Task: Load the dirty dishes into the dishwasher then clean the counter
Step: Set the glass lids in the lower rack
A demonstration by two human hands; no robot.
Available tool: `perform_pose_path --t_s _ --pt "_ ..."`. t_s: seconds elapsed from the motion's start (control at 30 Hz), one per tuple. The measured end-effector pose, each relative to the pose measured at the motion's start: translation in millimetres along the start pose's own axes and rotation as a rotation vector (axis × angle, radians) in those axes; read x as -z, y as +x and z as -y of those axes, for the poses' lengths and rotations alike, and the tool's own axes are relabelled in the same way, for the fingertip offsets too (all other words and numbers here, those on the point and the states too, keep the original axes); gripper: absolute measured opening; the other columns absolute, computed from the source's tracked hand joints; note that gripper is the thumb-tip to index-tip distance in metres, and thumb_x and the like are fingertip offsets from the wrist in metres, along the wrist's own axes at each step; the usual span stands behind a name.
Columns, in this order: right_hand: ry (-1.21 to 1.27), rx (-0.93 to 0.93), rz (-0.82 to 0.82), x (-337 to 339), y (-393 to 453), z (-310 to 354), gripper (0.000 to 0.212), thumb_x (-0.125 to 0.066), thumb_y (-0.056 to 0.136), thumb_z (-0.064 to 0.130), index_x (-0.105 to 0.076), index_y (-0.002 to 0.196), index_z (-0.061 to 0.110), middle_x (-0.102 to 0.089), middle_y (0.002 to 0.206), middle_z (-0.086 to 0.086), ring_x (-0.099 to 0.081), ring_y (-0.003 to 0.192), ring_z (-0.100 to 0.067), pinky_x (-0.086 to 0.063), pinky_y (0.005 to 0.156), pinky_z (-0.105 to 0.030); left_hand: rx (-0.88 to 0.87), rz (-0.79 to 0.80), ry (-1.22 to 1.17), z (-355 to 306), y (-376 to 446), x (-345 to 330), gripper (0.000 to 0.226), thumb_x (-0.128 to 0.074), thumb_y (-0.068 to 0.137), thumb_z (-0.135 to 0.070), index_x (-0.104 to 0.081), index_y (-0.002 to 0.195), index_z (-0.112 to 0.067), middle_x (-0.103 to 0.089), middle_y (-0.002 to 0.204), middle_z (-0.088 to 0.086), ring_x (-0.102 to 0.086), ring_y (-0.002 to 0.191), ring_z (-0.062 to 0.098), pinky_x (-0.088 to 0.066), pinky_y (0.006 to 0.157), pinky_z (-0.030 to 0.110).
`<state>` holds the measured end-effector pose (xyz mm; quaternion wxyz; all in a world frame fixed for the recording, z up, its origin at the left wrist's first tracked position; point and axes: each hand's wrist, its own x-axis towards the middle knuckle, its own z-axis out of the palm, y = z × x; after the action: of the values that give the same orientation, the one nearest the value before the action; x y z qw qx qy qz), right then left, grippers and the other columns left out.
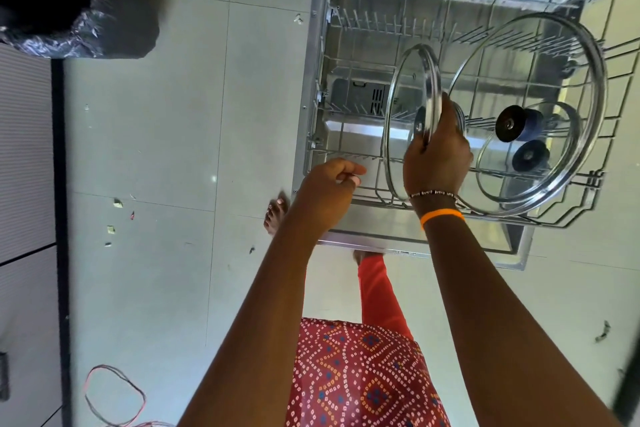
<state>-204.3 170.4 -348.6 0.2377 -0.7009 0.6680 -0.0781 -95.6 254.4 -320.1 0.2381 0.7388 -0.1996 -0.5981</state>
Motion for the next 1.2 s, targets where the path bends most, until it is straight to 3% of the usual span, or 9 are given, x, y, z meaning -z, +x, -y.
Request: perform_pose_path --t_s 0.17,0.37,0.5,0.6,0.77,0.87,0.93,1.03,1.2 --pt "-0.049 -0.020 0.081 -7.7 5.5 7.3 0.058 -0.045 0.089 0.005 -0.028 0.144 0.014 -0.061 0.118 -0.018 -0.059 0.102 -0.036 -0.044 0.087 -0.041 0.028 0.004 -0.054 -14.5 5.6 1.4 0.030 -0.039 0.096 -0.002 -0.059 0.117 -0.009 -0.057 0.100 -0.001 -0.056 0.085 0.010 -0.045 0.071 0.014" --pt "-0.006 0.000 0.066 -35.4 -12.3 8.3 0.061 -0.045 0.090 0.006 -0.023 0.146 0.014 -0.051 0.136 -0.012 -0.064 0.088 -0.039 -0.049 0.072 -0.040 0.032 0.004 -0.022 -19.9 6.4 5.9 0.033 -0.036 0.097 -0.002 -0.053 0.124 -0.008 -0.060 0.120 0.009 -0.056 0.097 0.015 -0.045 0.078 0.017" --pt "0.081 -0.020 0.081 -45.2 -23.3 0.4 0.067 -0.050 0.085 0.002 -0.024 0.146 0.014 -0.051 0.136 -0.014 -0.065 0.084 -0.041 -0.050 0.066 -0.042 0.001 0.022 -0.034 -24.5 11.1 3.6 0.040 -0.036 0.101 -0.017 -0.036 0.141 -0.018 -0.045 0.143 0.005 -0.043 0.130 0.022 -0.032 0.105 0.030" --pt "0.127 -0.033 0.156 -48.4 -27.9 -3.5 0.068 -0.051 0.088 0.010 -0.018 0.147 0.016 -0.037 0.148 -0.005 -0.064 0.090 -0.039 -0.048 0.066 -0.037 -0.049 0.061 -0.078 -37.8 19.7 -5.9 0.051 -0.040 0.100 -0.023 -0.022 0.148 -0.024 -0.036 0.149 0.002 -0.035 0.136 0.019 -0.030 0.099 0.025" --pt "0.115 -0.084 0.403 -54.5 -26.2 -14.5 0.077 -0.052 0.090 0.016 -0.002 0.148 0.013 -0.011 0.157 -0.005 -0.061 0.093 -0.038 -0.030 0.063 -0.025 -0.095 -0.041 0.167 -42.2 48.7 -20.3 0.082 -0.054 0.093 -0.011 0.004 0.150 -0.023 -0.040 0.146 0.010 -0.050 0.123 0.025 -0.046 0.098 0.033" --pt "0.149 -0.088 0.447 -58.0 -22.3 -23.0 0.079 -0.052 0.089 0.012 0.001 0.148 0.013 -0.009 0.157 -0.005 -0.062 0.087 -0.038 -0.030 0.058 -0.026 -0.169 -0.110 0.277 -36.1 58.5 -24.8 0.087 -0.056 0.091 -0.004 0.005 0.150 -0.020 -0.059 0.125 0.014 -0.062 0.103 0.020 -0.047 0.081 0.020" --pt "0.210 -0.083 0.466 -59.6 -19.6 -31.6 0.083 -0.054 0.088 0.009 0.004 0.148 0.016 -0.008 0.157 -0.004 -0.063 0.088 -0.038 -0.038 0.055 -0.029 -0.199 -0.118 0.286 -34.2 61.9 -29.0 0.087 -0.058 0.089 -0.003 0.001 0.150 -0.020 -0.057 0.128 0.012 -0.062 0.105 0.019 -0.047 0.085 0.021" --pt "0.284 -0.062 0.509 -58.3 -18.6 -40.7 0.089 -0.055 0.087 0.008 0.010 0.147 0.020 -0.002 0.158 0.000 -0.061 0.099 -0.041 -0.053 0.067 -0.042 -0.218 -0.149 0.298 -36.0 62.9 -34.6 0.085 -0.059 0.089 -0.003 -0.002 0.151 -0.018 -0.060 0.122 0.013 -0.062 0.103 0.018 -0.047 0.092 0.025" --pt "0.287 0.051 0.758 -38.4 -4.4 -49.0 0.104 -0.053 0.077 -0.012 0.022 0.143 0.017 0.016 0.156 -0.003 -0.041 0.123 -0.046 -0.047 0.091 -0.053 -0.204 -0.086 0.210 -33.8 57.2 -27.1 0.090 -0.061 0.087 -0.003 0.000 0.151 -0.021 -0.057 0.126 0.017 -0.062 0.103 0.024 -0.054 0.086 0.036"
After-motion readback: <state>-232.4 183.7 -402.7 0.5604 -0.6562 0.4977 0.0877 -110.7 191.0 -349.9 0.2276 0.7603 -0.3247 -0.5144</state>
